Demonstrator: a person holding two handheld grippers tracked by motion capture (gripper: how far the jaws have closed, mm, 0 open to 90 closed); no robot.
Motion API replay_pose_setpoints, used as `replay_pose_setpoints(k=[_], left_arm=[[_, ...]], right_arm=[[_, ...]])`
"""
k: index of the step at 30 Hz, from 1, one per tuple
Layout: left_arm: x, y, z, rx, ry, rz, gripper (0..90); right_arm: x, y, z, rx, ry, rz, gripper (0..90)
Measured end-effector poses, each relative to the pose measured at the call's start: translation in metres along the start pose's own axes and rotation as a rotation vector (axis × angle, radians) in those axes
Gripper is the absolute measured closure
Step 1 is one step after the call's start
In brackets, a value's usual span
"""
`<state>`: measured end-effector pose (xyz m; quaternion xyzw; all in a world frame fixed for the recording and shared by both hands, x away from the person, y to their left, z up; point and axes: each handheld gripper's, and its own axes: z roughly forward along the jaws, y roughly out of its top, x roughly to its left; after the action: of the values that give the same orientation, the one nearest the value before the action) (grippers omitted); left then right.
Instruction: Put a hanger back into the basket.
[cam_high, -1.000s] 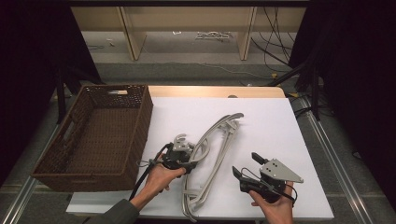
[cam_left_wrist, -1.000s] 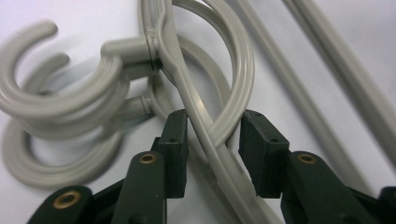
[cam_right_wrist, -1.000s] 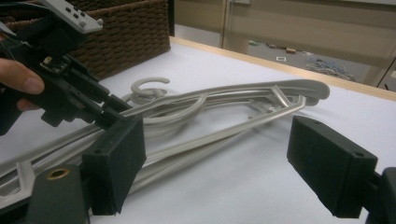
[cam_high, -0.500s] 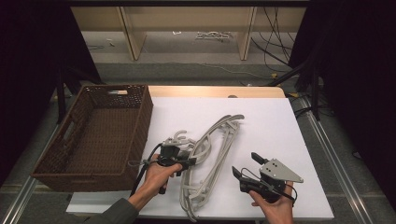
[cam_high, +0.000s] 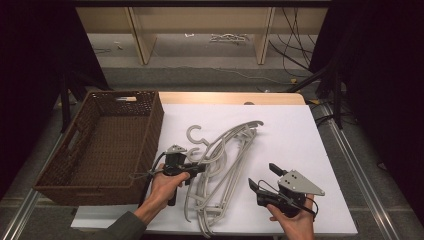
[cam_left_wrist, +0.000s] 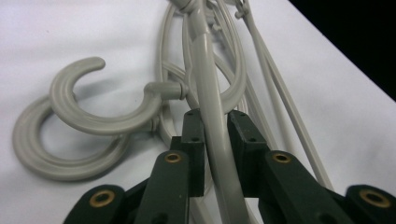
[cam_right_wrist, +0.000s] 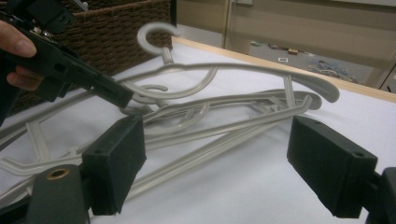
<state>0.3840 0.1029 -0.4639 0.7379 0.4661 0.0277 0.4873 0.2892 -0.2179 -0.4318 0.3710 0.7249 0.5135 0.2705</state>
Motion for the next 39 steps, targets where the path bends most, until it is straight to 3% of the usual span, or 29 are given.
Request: replay_pose_setpoints(k=[5,11,13,15,18,21,25,28,36,39], left_arm=[[0.003,0.003,-0.005,-0.017,0.003,0.004,80.3],[-0.001,0.008,-0.013,-0.047,0.006,0.020,81.0],[-0.001,0.010,-0.016,-0.057,-0.002,0.020,80.9],[-0.002,0.013,-0.021,-0.076,0.008,0.029,81.0],[-0.006,0.019,-0.028,-0.091,0.028,0.070,81.0],[-0.010,0.025,-0.034,-0.106,0.031,0.079,81.0],[-0.010,0.033,-0.041,-0.124,0.050,0.122,81.0],[-0.008,0.039,-0.047,-0.139,0.045,0.097,81.1],[-0.005,0.057,-0.068,-0.190,0.042,0.092,81.1],[-0.005,0.072,-0.082,-0.205,0.055,0.108,81.1]], right_arm=[[0.000,0.001,-0.002,0.022,-0.007,-0.007,20.3],[0.000,0.001,-0.002,0.023,-0.008,-0.007,20.2],[0.000,0.000,0.000,0.000,0.001,-0.001,20.3],[0.000,0.000,-0.002,0.016,-0.010,-0.006,20.2],[0.000,0.000,-0.001,0.011,-0.001,0.001,20.2],[0.000,0.000,-0.001,0.013,-0.009,-0.003,20.2],[-0.001,0.000,-0.001,0.013,-0.008,-0.002,20.2],[-0.001,0.000,-0.001,0.016,-0.014,0.001,20.2],[-0.003,-0.001,0.000,0.010,-0.009,0.009,20.1],[-0.003,-0.001,-0.001,0.018,-0.016,0.005,20.1]])
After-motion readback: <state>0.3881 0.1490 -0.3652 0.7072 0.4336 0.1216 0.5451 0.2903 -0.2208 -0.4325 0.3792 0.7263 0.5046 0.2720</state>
